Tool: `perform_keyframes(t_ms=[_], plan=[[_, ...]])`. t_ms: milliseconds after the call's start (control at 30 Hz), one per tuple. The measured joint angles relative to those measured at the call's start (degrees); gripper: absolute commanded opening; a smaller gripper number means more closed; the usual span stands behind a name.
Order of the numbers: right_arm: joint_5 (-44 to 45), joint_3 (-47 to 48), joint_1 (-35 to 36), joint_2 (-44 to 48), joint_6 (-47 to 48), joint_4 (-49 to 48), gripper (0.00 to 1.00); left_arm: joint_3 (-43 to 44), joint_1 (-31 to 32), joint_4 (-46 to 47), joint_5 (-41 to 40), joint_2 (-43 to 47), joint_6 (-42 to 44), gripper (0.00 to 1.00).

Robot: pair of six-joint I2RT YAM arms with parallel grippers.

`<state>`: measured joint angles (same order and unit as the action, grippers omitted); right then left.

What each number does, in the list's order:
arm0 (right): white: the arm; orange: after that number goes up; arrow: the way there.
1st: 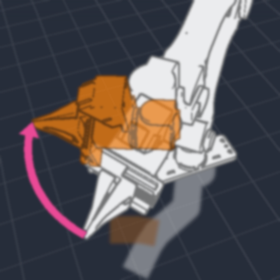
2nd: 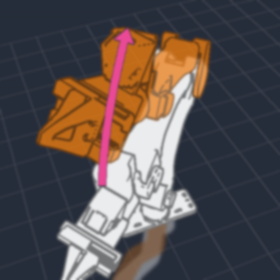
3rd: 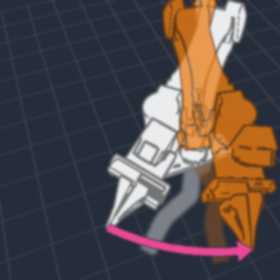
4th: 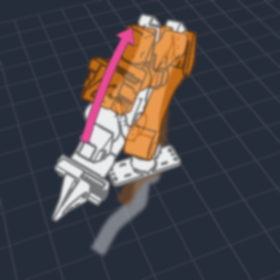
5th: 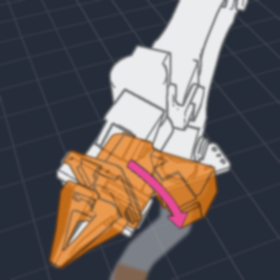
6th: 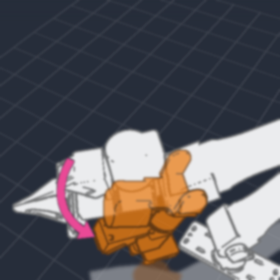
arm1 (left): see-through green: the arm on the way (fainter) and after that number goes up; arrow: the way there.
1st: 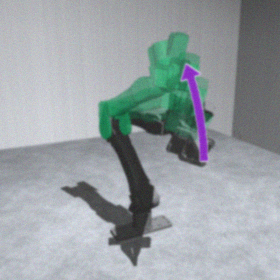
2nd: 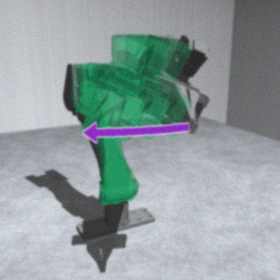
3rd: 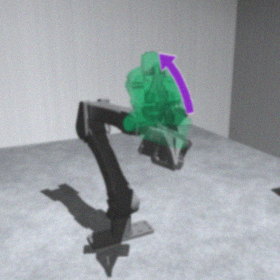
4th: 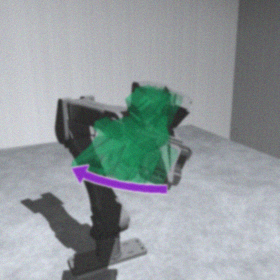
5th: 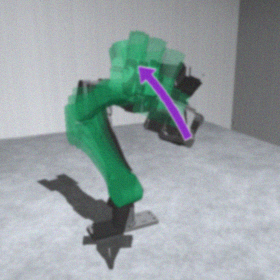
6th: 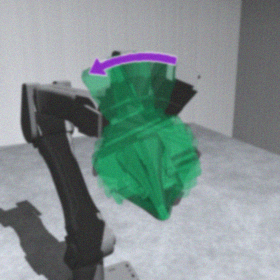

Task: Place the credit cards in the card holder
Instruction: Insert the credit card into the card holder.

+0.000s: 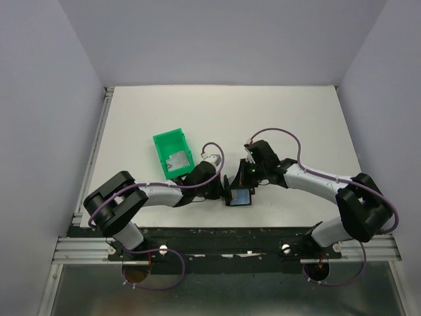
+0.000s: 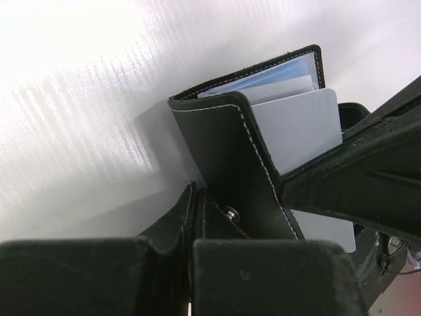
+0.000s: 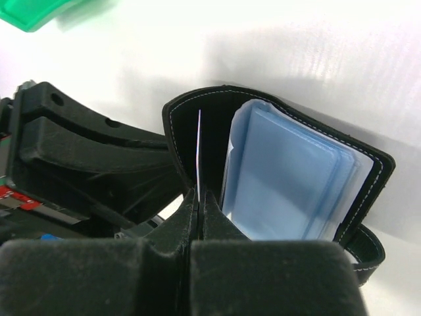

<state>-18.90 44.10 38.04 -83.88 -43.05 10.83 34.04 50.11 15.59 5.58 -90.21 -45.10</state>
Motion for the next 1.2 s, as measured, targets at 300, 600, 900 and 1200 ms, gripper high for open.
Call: perform_keyframes(t_ms=[300,600,900,1200], plan=[[1.7,0.5,0.3,-0.3,0.2,2.3,0.01,-1.7,0.1,0.6,-0.6,1.4,0.0,0.0],[2.0,0.5,0.3,-1.4,0.2,2.2,0.01,-4.3,0.3,-10.9,-3.8,12.1,0.5,0.0],[2.6,0.3,0.3,-1.6,0.2,2.1,0.01,-1.7,0.3,-10.4,-5.9,21.6,2.4,0.0],[2.6,0.3,0.3,-2.0,0.2,2.0,0.01,2.2,0.3,-5.4,-5.6,13.9,4.0,0.0]])
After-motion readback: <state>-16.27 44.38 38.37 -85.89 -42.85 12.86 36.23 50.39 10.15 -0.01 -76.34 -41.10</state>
